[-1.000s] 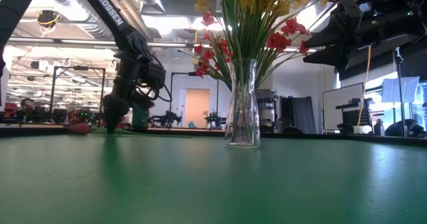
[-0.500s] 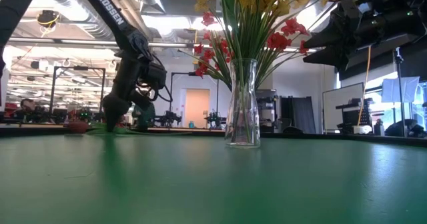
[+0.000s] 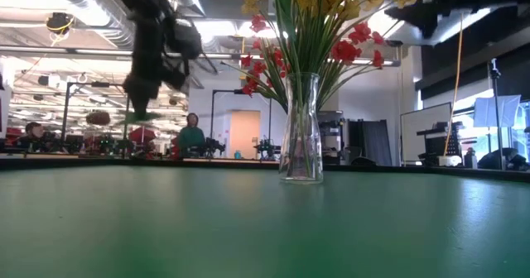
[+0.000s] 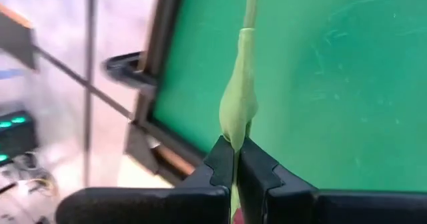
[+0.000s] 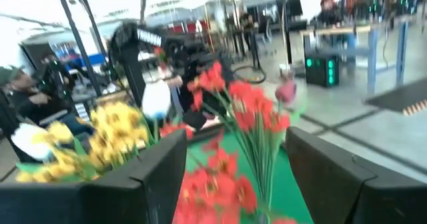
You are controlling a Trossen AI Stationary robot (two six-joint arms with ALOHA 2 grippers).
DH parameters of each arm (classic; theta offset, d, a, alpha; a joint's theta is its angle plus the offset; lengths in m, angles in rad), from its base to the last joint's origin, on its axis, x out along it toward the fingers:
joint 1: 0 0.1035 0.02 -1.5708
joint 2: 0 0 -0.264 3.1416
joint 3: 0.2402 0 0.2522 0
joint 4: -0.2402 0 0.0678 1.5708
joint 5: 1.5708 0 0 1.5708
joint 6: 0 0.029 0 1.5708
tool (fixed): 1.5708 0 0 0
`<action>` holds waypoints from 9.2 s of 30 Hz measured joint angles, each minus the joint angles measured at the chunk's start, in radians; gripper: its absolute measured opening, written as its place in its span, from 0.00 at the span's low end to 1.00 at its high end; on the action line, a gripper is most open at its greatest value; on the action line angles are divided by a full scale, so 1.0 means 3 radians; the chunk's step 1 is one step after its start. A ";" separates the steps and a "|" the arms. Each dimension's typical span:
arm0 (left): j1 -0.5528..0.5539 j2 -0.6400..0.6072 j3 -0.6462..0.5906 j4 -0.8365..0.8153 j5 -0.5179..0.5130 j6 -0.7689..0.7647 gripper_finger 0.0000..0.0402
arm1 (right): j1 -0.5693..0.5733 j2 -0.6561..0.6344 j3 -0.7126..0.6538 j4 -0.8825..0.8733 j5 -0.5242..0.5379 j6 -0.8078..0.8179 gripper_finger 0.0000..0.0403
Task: Sort flowers into vase by color
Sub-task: Put the red tulip into the violet vase
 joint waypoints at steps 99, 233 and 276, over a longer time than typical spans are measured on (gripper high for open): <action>-0.2023 -0.0108 0.2402 -0.1055 0.3095 -0.2820 0.04 | 0.2383 0.3974 0.2984 0.0297 0.2701 -0.4764 0.03; -0.1316 -0.1735 -0.1253 0.3696 0.2068 -0.1699 0.00 | -0.0151 0.4547 0.0152 0.5228 -0.0500 0.0365 0.00; -0.1314 -0.1735 -0.1253 0.3694 0.2029 -0.1611 0.00 | -0.0150 0.4812 0.0340 0.5208 -0.0783 0.0340 0.00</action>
